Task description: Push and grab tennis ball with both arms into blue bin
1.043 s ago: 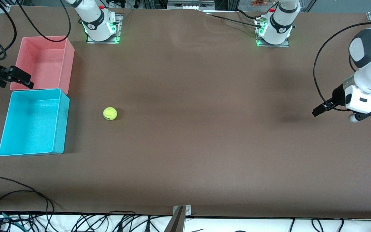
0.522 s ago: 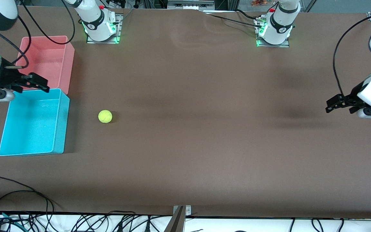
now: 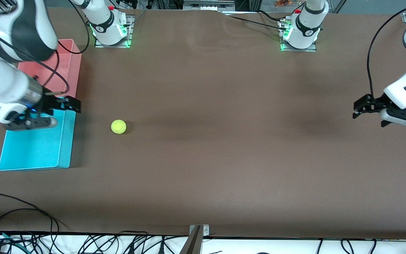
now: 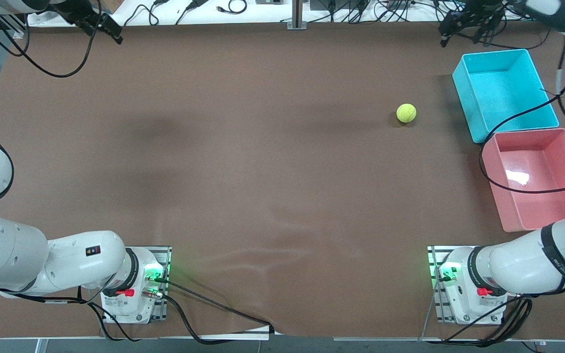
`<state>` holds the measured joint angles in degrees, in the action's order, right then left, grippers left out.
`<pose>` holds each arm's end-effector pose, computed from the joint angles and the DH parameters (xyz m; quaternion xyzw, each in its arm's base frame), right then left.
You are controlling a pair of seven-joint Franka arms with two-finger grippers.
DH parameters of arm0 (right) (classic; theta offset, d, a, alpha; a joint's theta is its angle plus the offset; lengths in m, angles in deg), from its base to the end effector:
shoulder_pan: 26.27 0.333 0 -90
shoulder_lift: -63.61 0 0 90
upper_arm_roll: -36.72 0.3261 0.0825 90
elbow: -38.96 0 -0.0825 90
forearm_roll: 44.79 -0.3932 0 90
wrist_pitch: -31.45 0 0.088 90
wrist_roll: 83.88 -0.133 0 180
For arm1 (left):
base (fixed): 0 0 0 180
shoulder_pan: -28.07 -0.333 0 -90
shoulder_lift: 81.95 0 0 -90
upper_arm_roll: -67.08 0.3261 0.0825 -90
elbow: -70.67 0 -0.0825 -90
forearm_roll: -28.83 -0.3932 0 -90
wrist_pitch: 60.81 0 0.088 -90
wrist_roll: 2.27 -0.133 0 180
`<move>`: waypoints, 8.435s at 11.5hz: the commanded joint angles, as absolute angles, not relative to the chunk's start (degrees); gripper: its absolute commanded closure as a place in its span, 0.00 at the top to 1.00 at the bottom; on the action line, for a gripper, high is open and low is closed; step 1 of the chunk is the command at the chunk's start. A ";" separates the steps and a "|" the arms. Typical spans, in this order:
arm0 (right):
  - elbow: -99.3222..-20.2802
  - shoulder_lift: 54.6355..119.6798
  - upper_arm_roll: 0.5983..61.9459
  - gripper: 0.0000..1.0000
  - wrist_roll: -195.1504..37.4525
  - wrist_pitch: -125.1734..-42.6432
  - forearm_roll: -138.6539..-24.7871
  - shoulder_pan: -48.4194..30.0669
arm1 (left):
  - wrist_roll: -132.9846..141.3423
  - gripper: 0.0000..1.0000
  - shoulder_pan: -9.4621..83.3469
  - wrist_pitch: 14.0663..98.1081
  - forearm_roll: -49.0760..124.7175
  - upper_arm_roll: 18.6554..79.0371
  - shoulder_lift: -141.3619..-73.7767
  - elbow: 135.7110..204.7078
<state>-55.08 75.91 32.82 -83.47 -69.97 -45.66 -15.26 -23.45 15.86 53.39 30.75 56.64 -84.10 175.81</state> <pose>0.6214 0.0821 0.4628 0.9970 0.0642 -0.0426 0.0024 0.5977 0.0168 0.4967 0.9847 -0.1621 0.0631 0.0066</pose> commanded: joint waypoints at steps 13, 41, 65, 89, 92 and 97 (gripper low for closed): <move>-81.00 85.49 32.15 1.00 -80.89 -110.30 -41.18 -7.90 | -22.49 1.00 38.35 38.95 26.98 71.83 -83.96 165.87; -61.58 84.44 24.51 0.19 -42.07 -75.16 -43.72 -23.70 | -20.12 1.00 35.27 37.80 26.98 66.91 -84.94 164.63; -56.25 80.48 25.30 1.00 -55.28 -73.59 -47.87 -23.39 | -16.51 1.00 33.87 36.75 26.72 65.33 -85.64 164.01; -62.83 59.56 34.61 1.00 -81.86 -69.38 -46.81 -26.45 | 6.61 1.00 33.61 35.78 26.90 65.41 -86.25 164.01; -53.80 64.29 34.35 1.00 -81.77 -61.65 -46.98 -27.06 | 6.43 1.00 33.69 35.78 26.90 65.06 -86.17 163.93; -51.84 64.75 34.35 1.00 -81.77 -58.55 -44.61 -27.15 | 4.85 1.00 33.52 35.52 26.98 65.41 -85.82 163.31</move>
<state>-54.53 63.92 33.69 -81.52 -60.93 -45.87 -26.55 5.97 33.95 37.10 27.89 65.64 -85.91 164.58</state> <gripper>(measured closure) 0.000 0.000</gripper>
